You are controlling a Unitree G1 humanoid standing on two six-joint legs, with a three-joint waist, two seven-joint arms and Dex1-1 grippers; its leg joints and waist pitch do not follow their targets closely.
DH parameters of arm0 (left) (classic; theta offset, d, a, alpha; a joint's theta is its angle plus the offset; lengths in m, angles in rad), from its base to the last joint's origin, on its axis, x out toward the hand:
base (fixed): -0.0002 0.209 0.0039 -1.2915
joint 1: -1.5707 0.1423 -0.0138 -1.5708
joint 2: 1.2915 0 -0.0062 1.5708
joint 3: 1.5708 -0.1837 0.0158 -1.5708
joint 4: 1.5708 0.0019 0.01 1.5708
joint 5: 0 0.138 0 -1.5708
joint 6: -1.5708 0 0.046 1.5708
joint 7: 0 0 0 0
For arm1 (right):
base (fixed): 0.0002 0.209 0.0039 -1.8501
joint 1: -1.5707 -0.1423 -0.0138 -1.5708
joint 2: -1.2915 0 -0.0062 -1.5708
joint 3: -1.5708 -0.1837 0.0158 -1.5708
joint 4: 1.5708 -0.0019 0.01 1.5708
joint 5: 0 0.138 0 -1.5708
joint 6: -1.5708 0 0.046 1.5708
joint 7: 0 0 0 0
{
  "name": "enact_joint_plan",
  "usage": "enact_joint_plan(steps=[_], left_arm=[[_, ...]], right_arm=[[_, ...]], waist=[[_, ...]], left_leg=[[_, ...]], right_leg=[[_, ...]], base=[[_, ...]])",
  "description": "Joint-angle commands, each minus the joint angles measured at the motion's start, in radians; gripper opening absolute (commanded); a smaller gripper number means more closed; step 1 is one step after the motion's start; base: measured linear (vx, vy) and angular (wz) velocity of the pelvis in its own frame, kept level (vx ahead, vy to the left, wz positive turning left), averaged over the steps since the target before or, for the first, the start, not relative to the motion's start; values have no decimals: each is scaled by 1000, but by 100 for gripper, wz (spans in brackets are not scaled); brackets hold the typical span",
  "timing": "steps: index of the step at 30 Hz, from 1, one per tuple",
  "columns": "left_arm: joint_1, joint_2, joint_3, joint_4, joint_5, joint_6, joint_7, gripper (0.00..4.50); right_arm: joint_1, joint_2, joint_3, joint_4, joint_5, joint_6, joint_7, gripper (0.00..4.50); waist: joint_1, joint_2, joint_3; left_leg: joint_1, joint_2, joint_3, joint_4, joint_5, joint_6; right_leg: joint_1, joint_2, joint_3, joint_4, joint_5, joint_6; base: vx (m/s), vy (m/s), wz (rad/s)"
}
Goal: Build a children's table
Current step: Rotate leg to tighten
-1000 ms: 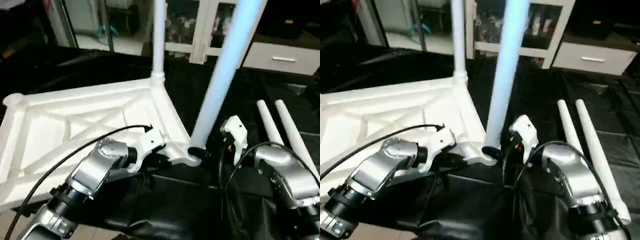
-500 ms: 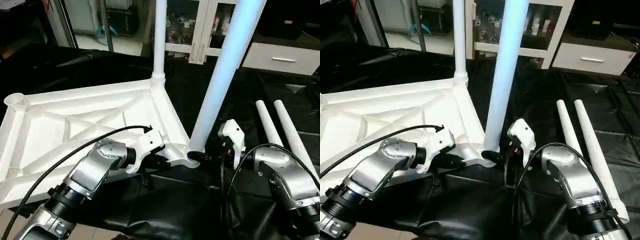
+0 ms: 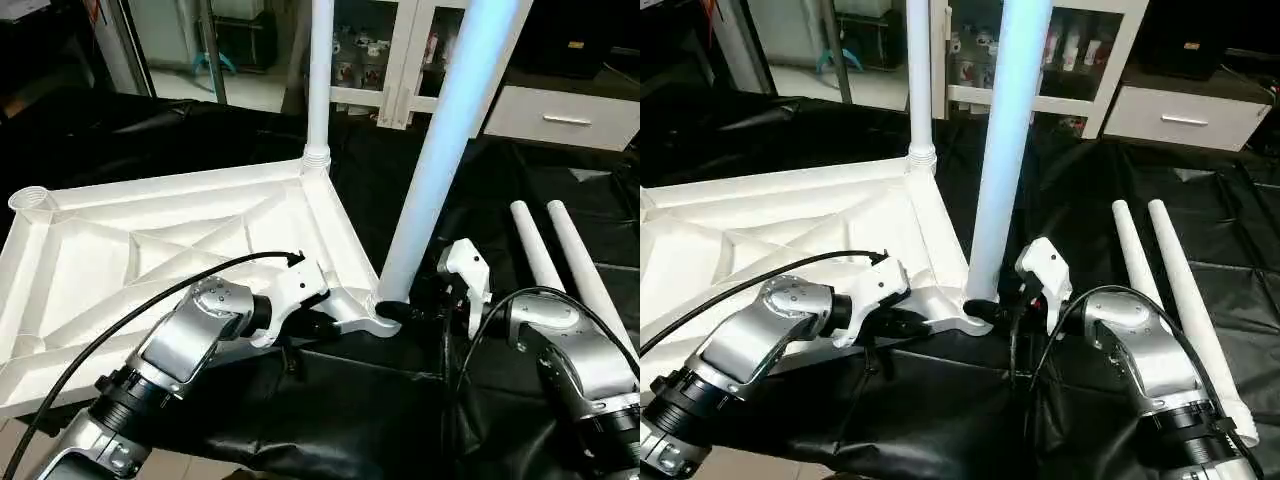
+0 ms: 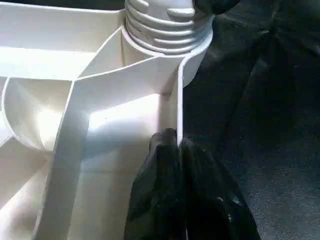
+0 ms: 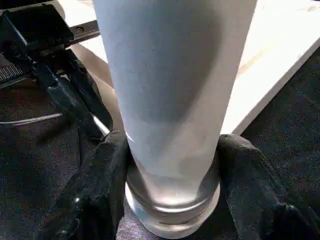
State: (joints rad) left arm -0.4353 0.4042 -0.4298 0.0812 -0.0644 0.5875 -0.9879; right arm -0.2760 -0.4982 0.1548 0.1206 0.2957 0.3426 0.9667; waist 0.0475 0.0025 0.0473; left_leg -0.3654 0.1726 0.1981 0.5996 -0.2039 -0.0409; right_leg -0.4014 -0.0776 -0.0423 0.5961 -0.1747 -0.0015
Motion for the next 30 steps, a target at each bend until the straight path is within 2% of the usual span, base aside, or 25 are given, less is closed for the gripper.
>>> enact_joint_plan(steps=[1,6,8,10,11,12,13,15,16,19,20,21,22,23,24,25,26,27,28,29,30], left_arm=[[21,5,-40,12,3,35,-12,0],[20,-10,-23,24,-1,31,5,0],[16,-22,-14,35,-3,31,17,0],[5,-43,-2,58,-2,29,43,0],[-6,-63,9,81,0,26,65,0],[-6,-63,9,81,0,26,65,0],[-27,-101,27,125,3,21,108,0],[-62,-156,52,194,5,9,168,0],[-62,-156,52,194,5,9,168,0],[-118,-227,81,297,20,-15,268,0],[-135,-244,89,326,25,-20,298,0],[-135,-244,89,326,25,-20,298,0],[-150,-260,98,352,30,-22,326,0],[-150,-260,98,352,30,-22,326,0],[-172,-279,108,392,45,-32,376,0],[-172,-279,108,392,45,-32,376,0],[-201,-299,114,442,66,-55,436,0],[-220,-312,118,476,80,-71,476,0],[-220,-312,118,476,80,-71,476,0],[-231,-321,122,496,86,-83,491,0],[-240,-329,125,514,89,-94,501,0]], right_arm=[[10,-8,33,8,-18,6,26,237],[10,38,4,52,-22,12,-52,222],[6,60,-10,82,-30,9,-96,222],[3,89,-24,114,-39,9,-153,215],[2,117,-35,139,-46,11,-203,214],[2,117,-35,139,-46,11,-203,214],[1,163,-50,163,-51,21,-278,213],[1,231,-60,177,-61,34,-378,211],[1,231,-60,177,-61,34,-378,211],[-18,330,-74,227,-107,36,-552,210],[-29,357,-80,248,-122,33,-609,210],[-29,357,-80,248,-122,33,-609,210],[-41,382,-89,270,-134,31,-664,209],[-41,382,-89,270,-134,31,-664,209],[-62,419,-110,303,-145,35,-755,209],[-62,419,-110,303,-145,35,-755,209],[-93,469,-142,349,-156,28,-887,208],[-114,503,-164,379,-163,23,-976,208],[-114,503,-164,379,-163,23,-976,207],[-127,523,-177,397,-167,18,-1023,207],[-139,542,-189,413,-171,9,-1061,207]], waist=[[4,-5,-60],[0,-4,-58],[-3,-6,-55],[-12,-5,-46],[-17,-7,-42],[-19,-7,-42],[-23,-8,-41],[-25,-5,-42],[-25,-5,-42],[-30,-3,-43],[-33,6,-42],[-37,3,-43],[-41,6,-40],[-44,10,-39],[-54,18,-36],[-54,18,-36],[-60,18,-35],[-72,21,-35],[-74,24,-33],[-73,42,-30],[-77,40,-25]], left_leg=[[11,56,-25,-69,-141,61],[12,56,-26,-72,-166,47],[12,56,-28,-75,-199,35],[15,53,-30,-81,-283,10],[22,51,-33,-82,-336,-7],[23,51,-37,-83,-354,-16],[24,51,-41,-85,-381,-23],[36,46,-42,-83,-412,-37],[36,46,-42,-83,-412,-37],[36,46,-50,-89,-449,-47],[36,46,-55,-93,-471,-57],[36,47,-59,-95,-497,-60],[36,46,-61,-98,-527,-60],[51,46,-63,-96,-572,-62],[52,46,-67,-98,-606,-61],[52,46,-67,-98,-606,-61],[47,46,-71,-104,-625,-67],[55,45,-78,-107,-670,-74],[57,47,-78,-111,-695,-74],[62,54,-79,-121,-739,-76],[59,56,-77,-130,-761,-79]], right_leg=[[47,-63,38,-58,-152,-258],[45,-63,38,-62,-186,-251],[46,-63,38,-66,-229,-241],[39,-64,36,-81,-363,-209],[33,-64,34,-92,-453,-182],[33,-66,33,-93,-485,-170],[33,-66,31,-99,-535,-144],[18,-65,30,-112,-588,-113],[18,-65,30,-112,-588,-113],[18,-65,21,-119,-611,-87],[19,-64,17,-120,-604,-83],[23,-64,10,-124,-597,-78],[20,-63,7,-128,-600,-75],[12,-62,0,-138,-608,-71],[13,-61,-8,-142,-586,-74],[13,-61,-8,-142,-586,-74],[17,-60,-16,-142,-569,-73],[21,-58,-35,-147,-574,-60],[25,-55,-43,-150,-569,-53],[35,-57,-54,-148,-528,-49],[33,-54,-57,-148,-515,-51]], base=[[0,0,0],[0,0,0],[0,0,0],[0,0,0],[0,0,0],[0,0,0],[-56,10,-5],[0,0,0],[0,0,0],[0,0,0],[0,0,0],[0,0,0],[-63,40,-8],[0,0,0],[0,0,0],[0,0,0],[0,0,0],[0,0,0],[0,0,0],[0,0,0],[0,0,0]])
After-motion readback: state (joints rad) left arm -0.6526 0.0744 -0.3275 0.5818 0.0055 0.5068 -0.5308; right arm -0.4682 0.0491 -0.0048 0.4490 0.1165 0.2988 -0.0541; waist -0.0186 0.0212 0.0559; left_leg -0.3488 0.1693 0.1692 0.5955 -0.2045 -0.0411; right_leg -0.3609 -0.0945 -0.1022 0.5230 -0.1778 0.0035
